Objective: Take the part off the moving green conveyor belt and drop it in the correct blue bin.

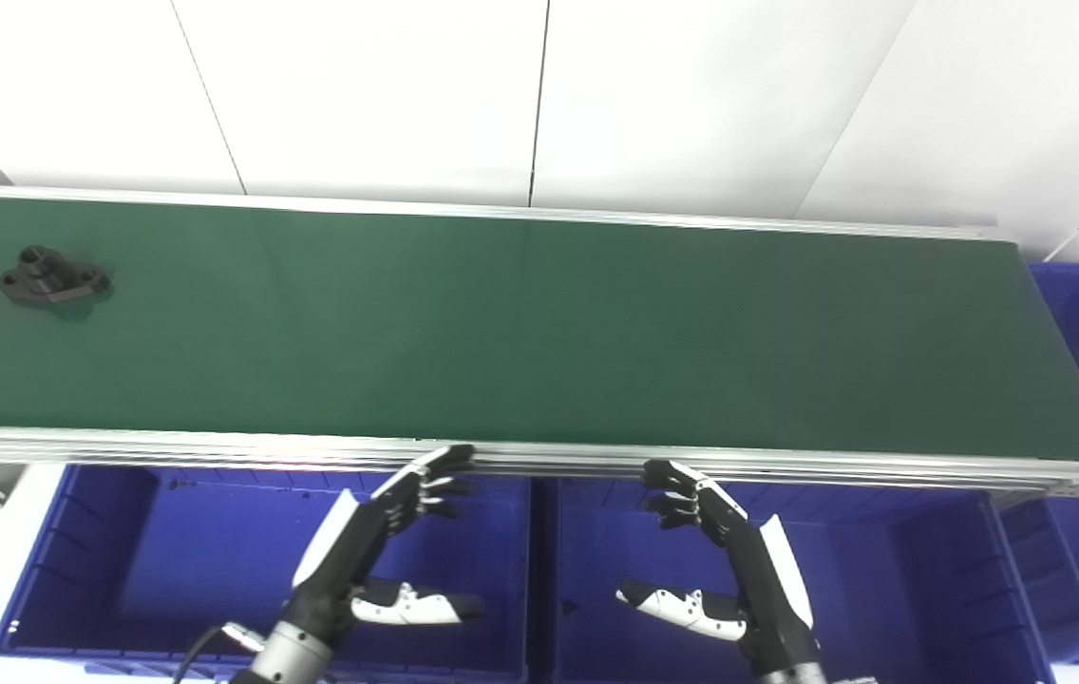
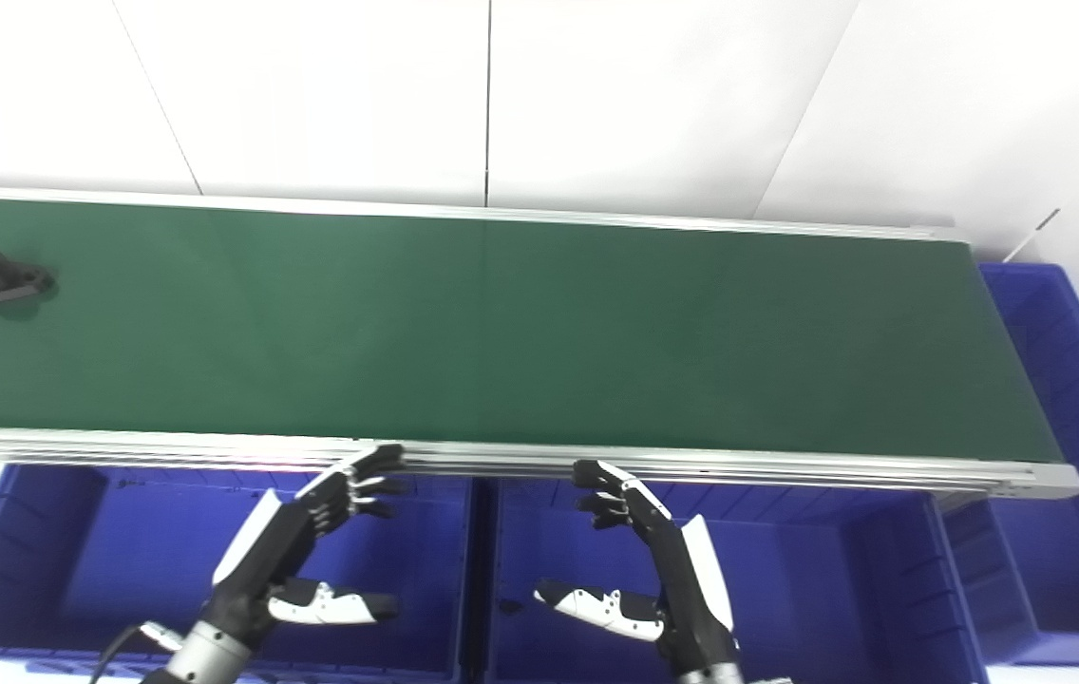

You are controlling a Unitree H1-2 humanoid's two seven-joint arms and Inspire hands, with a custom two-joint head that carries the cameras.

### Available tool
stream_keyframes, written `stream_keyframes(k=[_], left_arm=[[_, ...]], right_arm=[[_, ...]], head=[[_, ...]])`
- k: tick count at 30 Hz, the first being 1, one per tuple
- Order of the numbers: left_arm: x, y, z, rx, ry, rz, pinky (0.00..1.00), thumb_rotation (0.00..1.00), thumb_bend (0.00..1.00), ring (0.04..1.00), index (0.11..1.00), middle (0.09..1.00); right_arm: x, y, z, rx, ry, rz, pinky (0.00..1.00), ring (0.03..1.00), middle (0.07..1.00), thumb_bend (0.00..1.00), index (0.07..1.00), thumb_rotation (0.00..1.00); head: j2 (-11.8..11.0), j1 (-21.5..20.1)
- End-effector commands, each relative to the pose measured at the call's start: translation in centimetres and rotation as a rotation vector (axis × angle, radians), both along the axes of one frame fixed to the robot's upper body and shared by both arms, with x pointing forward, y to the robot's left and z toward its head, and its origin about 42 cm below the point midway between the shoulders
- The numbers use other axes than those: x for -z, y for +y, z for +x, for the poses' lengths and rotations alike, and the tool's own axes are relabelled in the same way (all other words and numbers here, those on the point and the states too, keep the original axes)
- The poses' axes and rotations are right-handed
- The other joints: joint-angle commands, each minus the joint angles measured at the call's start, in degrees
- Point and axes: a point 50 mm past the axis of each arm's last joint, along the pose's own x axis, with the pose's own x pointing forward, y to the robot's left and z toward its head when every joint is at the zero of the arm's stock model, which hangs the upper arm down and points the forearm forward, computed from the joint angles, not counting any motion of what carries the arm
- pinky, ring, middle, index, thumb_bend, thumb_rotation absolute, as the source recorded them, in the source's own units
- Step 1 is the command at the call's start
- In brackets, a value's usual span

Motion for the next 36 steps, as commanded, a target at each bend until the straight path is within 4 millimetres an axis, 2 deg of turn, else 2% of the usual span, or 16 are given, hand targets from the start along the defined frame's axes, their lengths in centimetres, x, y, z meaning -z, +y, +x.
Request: stream_keyframes(k=[1,14,23,28,36], left_arm=[[-0.9,-0.3,0.8,0.003,-0.069,-0.011,0.71,0.35,0.83,0.789,0.858,0.859],[-0.3,1.1,-0.1,-0.044,-0.044,0.011,0.68,0.38,0.85,0.771,0.853,0.848],[0.1,1.8,-0.2,-0.064,-0.028,0.014,0.70,0.40,0.85,0.771,0.858,0.852],[0.2,1.8,-0.1,-0.075,-0.015,-0.007,0.70,0.38,0.85,0.763,0.849,0.841],[0.1,2.4,-1.0,-0.078,-0.013,0.011,0.69,0.40,0.85,0.753,0.852,0.836]], right_arm=[[-1.3,-0.1,0.2,-0.002,-0.090,0.027,0.62,0.689,0.760,0.78,0.789,0.44],[-0.9,0.2,0.8,-0.030,-0.074,0.034,0.63,0.699,0.765,0.76,0.805,0.42],[-0.5,0.4,1.0,-0.031,-0.067,0.028,0.63,0.696,0.762,0.76,0.810,0.40],[-0.5,0.3,1.1,-0.040,-0.067,0.028,0.64,0.704,0.769,0.76,0.828,0.42],[-0.6,0.5,0.2,-0.030,-0.057,0.041,0.63,0.702,0.765,0.77,0.830,0.43]], head=[[-0.1,0.2],[-0.6,1.0],[-1.3,0.8],[-1.1,0.6],[-1.0,2.1]])
